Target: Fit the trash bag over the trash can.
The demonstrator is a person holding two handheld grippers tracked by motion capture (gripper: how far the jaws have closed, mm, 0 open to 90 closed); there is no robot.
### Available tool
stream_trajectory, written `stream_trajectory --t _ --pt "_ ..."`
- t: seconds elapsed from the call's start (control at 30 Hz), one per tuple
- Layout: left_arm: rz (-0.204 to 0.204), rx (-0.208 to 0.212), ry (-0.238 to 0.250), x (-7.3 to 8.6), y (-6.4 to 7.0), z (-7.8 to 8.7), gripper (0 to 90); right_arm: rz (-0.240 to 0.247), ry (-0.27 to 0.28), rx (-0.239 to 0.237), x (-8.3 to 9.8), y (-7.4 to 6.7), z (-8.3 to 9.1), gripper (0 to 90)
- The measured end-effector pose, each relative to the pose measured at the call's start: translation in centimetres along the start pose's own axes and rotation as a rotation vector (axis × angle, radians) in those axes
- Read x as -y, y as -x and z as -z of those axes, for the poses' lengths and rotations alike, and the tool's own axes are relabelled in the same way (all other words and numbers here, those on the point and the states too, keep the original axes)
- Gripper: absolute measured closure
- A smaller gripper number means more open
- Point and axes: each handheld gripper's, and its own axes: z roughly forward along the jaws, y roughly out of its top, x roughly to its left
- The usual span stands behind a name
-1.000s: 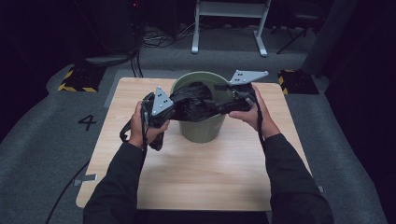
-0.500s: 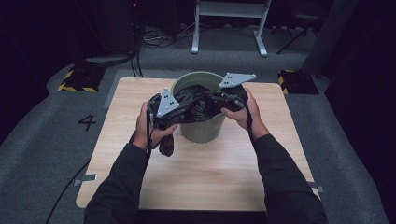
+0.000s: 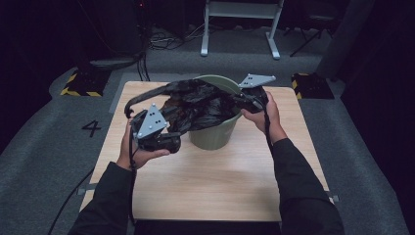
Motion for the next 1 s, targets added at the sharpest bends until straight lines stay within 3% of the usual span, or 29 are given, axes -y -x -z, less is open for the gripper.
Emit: stream_trajectory --t 0.07,0.23,0.33,0.4,0.47,0.57,0.63,0.73,1.0 --pt "0.033 0.032 0.009 0.8 -0.5 0.5 36.6 -0.01 -0.002 0.0 0.3 0.4 0.0 90.0" --pt "0.049 0.07 -0.029 2.3 -0.8 -0.3 39.0 -0.009 -0.032 0.02 0.8 0.9 -0.1 89.5" --pt "0.044 0.069 -0.043 2.5 -0.9 -1.4 46.8 -0.006 -0.039 0.018 1.0 1.0 -0.1 88.0" --pt "0.031 0.069 -0.05 2.5 -1.1 -2.0 58.1 -0.008 -0.037 0.016 1.1 1.1 0.0 85.2" --pt "0.024 0.075 -0.053 2.6 -1.2 -2.4 68.2 -0.009 -0.04 0.014 1.3 1.3 0.2 80.0" --pt "0.011 0.062 -0.056 2.5 -1.1 -2.9 77.2 -0.016 -0.021 0.008 1.5 1.5 0.6 62.1" --pt "0.006 0.055 -0.054 2.6 -1.1 -3.1 81.1 -0.034 0.005 -0.005 1.5 1.7 0.9 49.3" --pt "-0.003 0.049 -0.057 2.5 -1.0 -3.3 85.6 -0.026 0.043 -0.027 1.3 1.4 1.4 38.0" --pt "-0.036 0.05 -0.061 1.9 0.0 -4.2 85.2 0.005 0.146 -0.047 -0.6 -0.9 2.3 28.4"
